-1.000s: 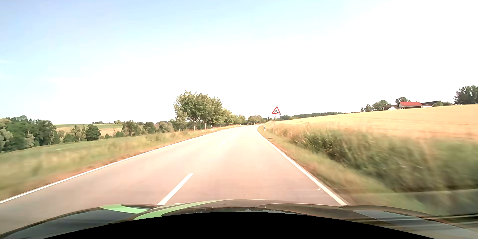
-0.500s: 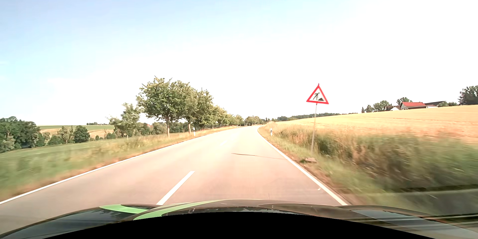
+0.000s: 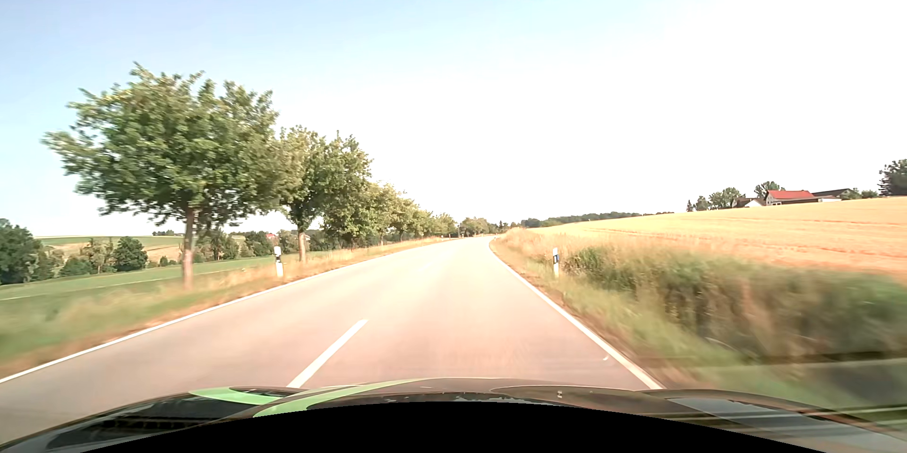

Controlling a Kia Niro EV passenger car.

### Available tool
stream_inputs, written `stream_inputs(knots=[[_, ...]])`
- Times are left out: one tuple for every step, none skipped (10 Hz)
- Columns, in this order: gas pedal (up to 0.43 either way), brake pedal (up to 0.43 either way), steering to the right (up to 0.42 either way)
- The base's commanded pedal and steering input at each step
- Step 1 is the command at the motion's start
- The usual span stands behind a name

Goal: Follow the waypoints while adhering to traffic rules and regulations

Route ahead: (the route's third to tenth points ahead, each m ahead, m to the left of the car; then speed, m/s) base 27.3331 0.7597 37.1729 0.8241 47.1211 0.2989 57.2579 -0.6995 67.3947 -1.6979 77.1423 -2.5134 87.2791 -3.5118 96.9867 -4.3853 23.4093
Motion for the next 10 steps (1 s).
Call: stream_inputs(knots=[[0.177,0.0,0.007],[0.177,0.0,0.008],[0.177,0.0,0.008],[0.177,0.0,0.006],[0.177,0.0,0.006],[0.177,0.0,0.006],[0.177,0.0,0.005],[0.177,0.0,0.005],[0.177,0.0,0.005],[0.177,0.0,0.005]])
